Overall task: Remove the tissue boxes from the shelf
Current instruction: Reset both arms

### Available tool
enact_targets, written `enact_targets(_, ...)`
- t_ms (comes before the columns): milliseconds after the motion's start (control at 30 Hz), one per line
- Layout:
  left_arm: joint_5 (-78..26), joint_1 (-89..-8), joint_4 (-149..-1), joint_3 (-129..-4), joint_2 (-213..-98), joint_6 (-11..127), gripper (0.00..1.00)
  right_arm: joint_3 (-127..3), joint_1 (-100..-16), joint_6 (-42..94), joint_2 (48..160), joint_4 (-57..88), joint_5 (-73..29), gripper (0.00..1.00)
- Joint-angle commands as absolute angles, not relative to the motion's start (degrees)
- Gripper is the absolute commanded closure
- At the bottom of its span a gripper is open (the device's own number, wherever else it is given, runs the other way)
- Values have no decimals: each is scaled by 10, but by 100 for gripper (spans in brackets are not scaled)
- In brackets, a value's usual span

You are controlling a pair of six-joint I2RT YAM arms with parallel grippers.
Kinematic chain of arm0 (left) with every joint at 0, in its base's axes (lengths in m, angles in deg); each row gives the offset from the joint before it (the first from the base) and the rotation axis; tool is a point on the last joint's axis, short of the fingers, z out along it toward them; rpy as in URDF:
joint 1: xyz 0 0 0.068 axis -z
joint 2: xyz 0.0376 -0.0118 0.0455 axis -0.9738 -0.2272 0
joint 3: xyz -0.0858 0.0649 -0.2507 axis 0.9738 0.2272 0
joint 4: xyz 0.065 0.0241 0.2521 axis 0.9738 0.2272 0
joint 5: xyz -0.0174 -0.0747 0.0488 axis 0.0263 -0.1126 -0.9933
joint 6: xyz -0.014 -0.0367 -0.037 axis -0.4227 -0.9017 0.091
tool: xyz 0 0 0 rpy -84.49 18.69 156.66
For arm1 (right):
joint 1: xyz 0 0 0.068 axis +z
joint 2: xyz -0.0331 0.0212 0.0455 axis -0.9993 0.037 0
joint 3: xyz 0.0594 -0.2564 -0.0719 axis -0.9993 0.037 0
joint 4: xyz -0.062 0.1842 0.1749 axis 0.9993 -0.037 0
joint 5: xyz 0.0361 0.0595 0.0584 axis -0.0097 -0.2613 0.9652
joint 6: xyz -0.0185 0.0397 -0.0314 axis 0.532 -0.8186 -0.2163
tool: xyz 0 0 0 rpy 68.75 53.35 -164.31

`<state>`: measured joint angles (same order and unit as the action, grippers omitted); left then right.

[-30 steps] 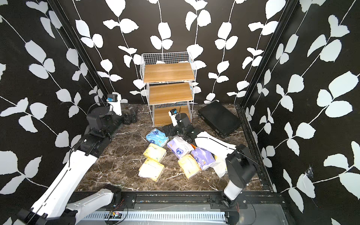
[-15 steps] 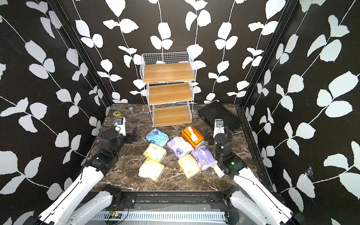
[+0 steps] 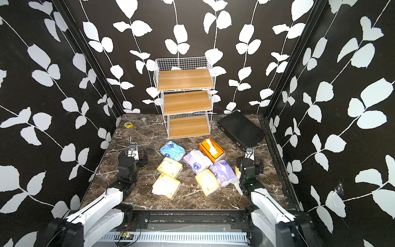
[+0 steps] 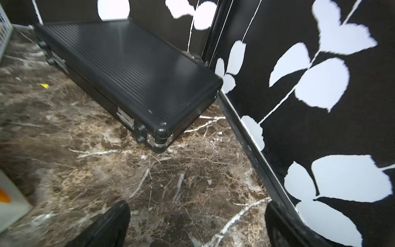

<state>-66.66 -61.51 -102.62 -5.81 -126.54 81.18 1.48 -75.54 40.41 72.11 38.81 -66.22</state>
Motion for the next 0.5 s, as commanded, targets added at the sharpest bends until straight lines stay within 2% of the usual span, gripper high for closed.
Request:
enact_targets(0, -651, -633, -1143, -39, -1308, 811, 1, 29, -760, 406, 773, 575, -653, 1)
enact_targets(300, -587, -666, -1261, -56, -1445, 814, 1, 14, -780, 443, 923, 724, -632, 1)
enact_targets(400, -565, -678, -1271, -67, -1467, 820, 1, 25, -790, 450, 990, 819, -611, 1)
enact_targets(467, -551, -688, -1295, -69, -1493, 828, 1, 19, -792, 449, 1009, 820, -603, 1)
